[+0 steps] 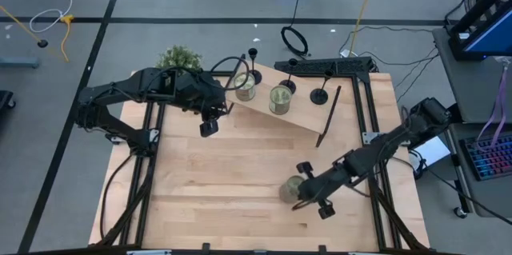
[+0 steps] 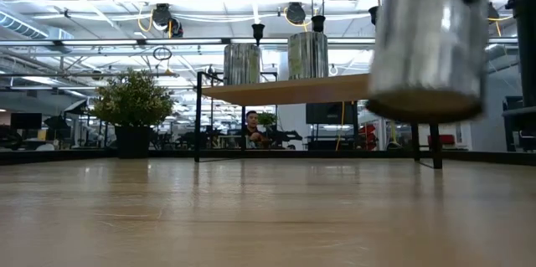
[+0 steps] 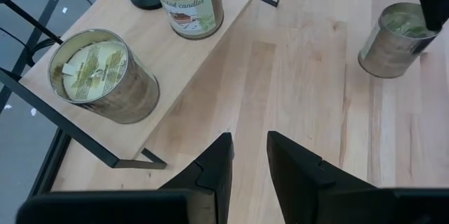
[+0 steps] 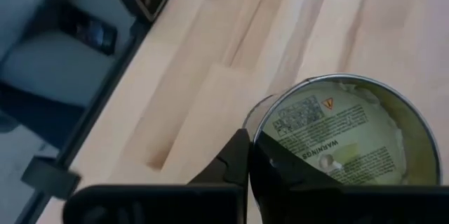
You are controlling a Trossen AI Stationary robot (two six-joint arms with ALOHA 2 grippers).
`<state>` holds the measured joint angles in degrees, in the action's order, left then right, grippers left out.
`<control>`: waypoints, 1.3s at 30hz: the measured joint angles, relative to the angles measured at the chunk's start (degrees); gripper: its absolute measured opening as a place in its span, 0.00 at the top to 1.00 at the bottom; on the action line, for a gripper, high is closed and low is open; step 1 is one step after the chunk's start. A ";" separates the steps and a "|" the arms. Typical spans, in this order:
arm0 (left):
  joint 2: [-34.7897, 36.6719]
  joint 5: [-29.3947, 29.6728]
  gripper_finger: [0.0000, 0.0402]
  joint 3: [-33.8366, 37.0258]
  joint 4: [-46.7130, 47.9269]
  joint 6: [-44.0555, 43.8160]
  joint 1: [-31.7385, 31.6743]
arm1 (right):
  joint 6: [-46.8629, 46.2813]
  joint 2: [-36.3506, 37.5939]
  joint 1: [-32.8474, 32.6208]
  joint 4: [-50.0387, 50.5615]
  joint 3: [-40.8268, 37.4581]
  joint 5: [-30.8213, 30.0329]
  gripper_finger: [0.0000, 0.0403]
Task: Pick & Place candle stick holders
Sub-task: Align the silver scented candle with the other silver scented candle on the shelf
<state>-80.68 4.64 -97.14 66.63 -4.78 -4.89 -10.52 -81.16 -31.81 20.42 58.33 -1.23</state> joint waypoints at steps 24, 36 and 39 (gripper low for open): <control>-0.01 0.00 0.76 0.00 -0.04 1.88 0.00 | 14.07 2.03 27.51 42.68 26.38 -4.97 1.00; -0.01 0.00 0.76 0.00 -0.02 2.03 -0.01 | 12.66 3.01 37.09 47.44 26.40 -5.03 1.00; -0.01 0.00 0.76 0.00 -0.02 2.03 -0.01 | 12.29 3.08 38.81 48.17 26.42 -4.89 1.00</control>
<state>-80.68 4.64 -97.14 66.61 -2.74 -4.90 1.77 -78.08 7.00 68.58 84.75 -6.12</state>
